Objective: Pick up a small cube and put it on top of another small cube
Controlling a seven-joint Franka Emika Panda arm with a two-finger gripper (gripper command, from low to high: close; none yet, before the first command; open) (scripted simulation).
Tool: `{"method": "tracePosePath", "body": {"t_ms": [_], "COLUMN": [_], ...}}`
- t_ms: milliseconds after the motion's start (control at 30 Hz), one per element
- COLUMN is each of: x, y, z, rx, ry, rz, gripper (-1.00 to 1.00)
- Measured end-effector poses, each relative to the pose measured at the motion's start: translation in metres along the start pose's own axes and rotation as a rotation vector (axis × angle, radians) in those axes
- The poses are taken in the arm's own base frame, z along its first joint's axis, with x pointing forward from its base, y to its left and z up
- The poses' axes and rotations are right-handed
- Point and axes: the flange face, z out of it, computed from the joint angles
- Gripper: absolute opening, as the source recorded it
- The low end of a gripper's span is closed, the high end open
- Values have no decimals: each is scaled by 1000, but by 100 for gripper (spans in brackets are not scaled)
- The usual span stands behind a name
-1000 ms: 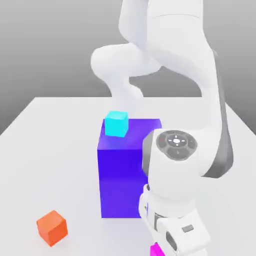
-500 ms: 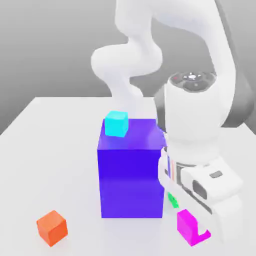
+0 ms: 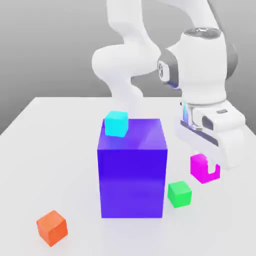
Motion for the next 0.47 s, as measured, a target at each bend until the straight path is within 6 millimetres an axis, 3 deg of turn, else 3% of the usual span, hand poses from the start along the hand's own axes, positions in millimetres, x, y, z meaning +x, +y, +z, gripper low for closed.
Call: {"method": "tracePosePath", "body": {"t_ms": [33,133,367,400,467], "x": [-6,-35,-49,-50,-50], "y": [-10,-36,-43,-44,-44], "z": [3,39,100,105,105], "rx": [-2,35,44,43,43], "ry": [-14,-116,-138,-139,-139], "rz": [7,46,54,54,54], "gripper": [-100,-100,-100,100,100]}}
